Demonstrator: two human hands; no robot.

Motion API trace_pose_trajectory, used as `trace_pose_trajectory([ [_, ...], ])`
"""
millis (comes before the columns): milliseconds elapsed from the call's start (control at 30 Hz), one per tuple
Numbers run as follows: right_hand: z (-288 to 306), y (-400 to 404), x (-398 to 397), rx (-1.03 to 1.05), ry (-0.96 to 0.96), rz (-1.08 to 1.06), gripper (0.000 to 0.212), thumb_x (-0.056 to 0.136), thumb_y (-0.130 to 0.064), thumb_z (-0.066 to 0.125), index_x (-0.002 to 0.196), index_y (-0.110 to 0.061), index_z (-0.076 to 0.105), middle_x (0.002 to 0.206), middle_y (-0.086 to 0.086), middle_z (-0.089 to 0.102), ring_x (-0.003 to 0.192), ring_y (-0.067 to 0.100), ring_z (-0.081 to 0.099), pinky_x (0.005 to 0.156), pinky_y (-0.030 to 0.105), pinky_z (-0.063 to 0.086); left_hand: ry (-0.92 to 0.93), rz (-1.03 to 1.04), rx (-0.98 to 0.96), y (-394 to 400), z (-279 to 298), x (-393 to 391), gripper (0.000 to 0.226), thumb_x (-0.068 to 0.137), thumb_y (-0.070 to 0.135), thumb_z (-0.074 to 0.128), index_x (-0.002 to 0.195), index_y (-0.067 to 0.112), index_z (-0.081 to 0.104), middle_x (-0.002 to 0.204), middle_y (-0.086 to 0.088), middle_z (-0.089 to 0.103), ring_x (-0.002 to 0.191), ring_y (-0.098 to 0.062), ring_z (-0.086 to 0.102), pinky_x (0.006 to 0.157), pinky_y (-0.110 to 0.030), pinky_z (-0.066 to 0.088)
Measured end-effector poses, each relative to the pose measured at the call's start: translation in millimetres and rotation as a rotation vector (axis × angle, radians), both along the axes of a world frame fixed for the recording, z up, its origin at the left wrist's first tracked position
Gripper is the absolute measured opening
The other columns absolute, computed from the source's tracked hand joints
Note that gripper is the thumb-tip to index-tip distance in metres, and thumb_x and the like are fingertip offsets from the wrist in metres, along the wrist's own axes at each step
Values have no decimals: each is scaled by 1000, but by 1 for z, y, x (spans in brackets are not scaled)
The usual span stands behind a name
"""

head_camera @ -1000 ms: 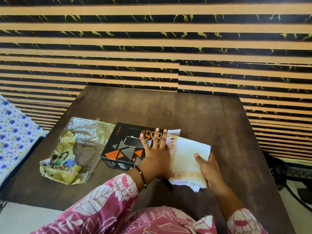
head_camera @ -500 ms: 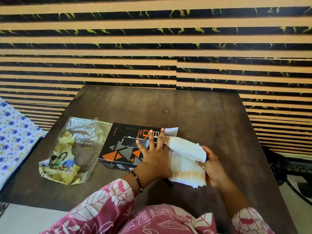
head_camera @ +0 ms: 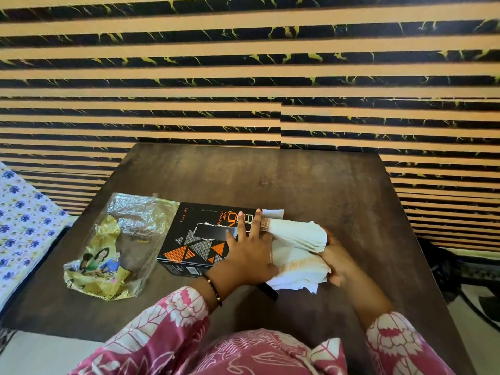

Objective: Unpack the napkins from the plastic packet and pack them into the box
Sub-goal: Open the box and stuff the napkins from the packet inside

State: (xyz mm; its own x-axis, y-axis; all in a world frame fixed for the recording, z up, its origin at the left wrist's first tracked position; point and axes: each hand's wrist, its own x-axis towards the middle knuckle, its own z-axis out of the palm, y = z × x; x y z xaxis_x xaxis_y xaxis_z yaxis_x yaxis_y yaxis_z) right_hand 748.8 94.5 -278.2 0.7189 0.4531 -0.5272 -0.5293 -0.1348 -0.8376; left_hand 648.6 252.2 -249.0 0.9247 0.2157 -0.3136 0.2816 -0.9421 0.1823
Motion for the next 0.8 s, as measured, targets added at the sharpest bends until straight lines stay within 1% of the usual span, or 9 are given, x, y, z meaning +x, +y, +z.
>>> trace_pose_trajectory([
  [67,6,3,1,27,75,-32,30,92,-19,53,122,-23,57,108,12,67,81,24,67,57,26,55,-153,27,-115,13,10,-1,55,80,43,51,130,25,39,152,-5,21,140,-43,11,108,-58,28],
  [133,10,3,1,31,102,-21,25,94,-25,51,117,-20,59,87,9,69,57,15,66,40,18,47,-345,97,-88,25,11,-5,47,84,42,42,127,24,41,136,-2,44,130,-31,37,104,-48,36],
  [200,12,6,-1,37,82,26,19,96,-22,47,109,-16,60,67,2,68,46,8,63,35,16,43,-415,133,51,32,1,-15,56,85,46,25,135,21,33,146,-3,35,138,-27,28,114,-51,17],
  [267,12,10,-6,11,46,56,24,93,-1,43,106,-14,59,72,2,68,55,11,65,41,20,47,-368,142,105,31,-10,-24,70,81,48,9,144,19,20,157,-3,16,146,-23,5,114,-52,-5],
  [300,12,12,-9,-29,32,63,33,89,7,40,107,-16,57,80,3,68,64,15,66,45,23,50,-353,150,94,30,-13,-25,73,80,48,5,146,18,15,158,-2,10,146,-21,0,114,-52,-9],
  [433,2,19,-17,-131,21,59,45,86,4,48,118,-27,45,104,5,64,88,27,64,68,47,57,-328,139,60,27,-14,-26,77,77,47,-3,148,19,9,159,0,3,146,-16,-5,115,-49,-11],
  [533,-6,21,-18,-132,13,14,43,86,-4,56,121,-26,45,109,8,65,93,31,66,80,65,50,-312,128,63,27,-14,-29,77,76,47,-4,148,20,7,159,0,1,146,-17,-6,116,-48,-11],
  [667,-8,25,-17,-126,12,-64,32,88,-7,54,116,-20,50,106,10,66,91,32,67,76,57,55,-280,133,63,27,-12,-28,78,75,47,-5,148,20,5,159,-1,-2,146,-18,-8,115,-48,-11],
  [800,-12,23,-9,-131,11,-197,32,85,-7,60,114,-3,50,107,19,64,89,34,65,78,49,55,-287,135,74,27,-12,-29,78,75,47,-3,148,20,6,159,-1,0,146,-19,-6,116,-49,-10],
])
